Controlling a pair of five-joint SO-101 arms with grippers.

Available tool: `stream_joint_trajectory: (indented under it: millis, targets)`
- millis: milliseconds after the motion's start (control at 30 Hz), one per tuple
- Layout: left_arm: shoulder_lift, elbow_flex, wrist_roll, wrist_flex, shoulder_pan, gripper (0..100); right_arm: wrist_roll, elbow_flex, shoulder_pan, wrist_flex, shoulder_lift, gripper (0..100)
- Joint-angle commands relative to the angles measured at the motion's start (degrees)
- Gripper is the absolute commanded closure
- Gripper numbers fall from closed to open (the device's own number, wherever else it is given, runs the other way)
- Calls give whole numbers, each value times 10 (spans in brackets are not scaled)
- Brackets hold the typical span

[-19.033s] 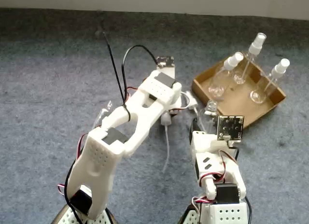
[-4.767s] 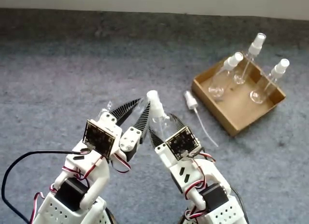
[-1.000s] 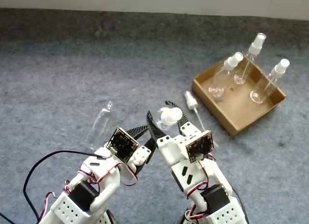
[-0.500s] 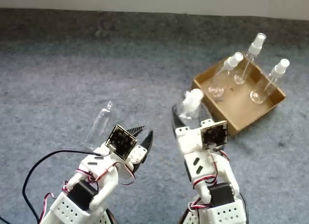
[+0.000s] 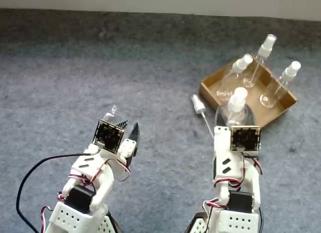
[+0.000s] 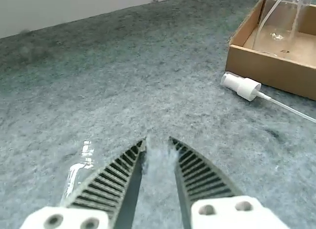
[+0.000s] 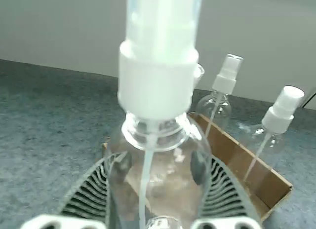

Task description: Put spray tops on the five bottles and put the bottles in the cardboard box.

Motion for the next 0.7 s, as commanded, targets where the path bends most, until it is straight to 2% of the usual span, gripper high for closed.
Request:
stream_joint_trajectory:
  millis: [0,433,667]
  targets:
    - [-6,11,0,-1,-10,962,9,-52,32,-3,-7,921]
    - [-6,11,0,0,-10,962,10,-169,96,1,1,919]
    - [-6,11,0,0,-10,962,6,-283,101,23,169,919]
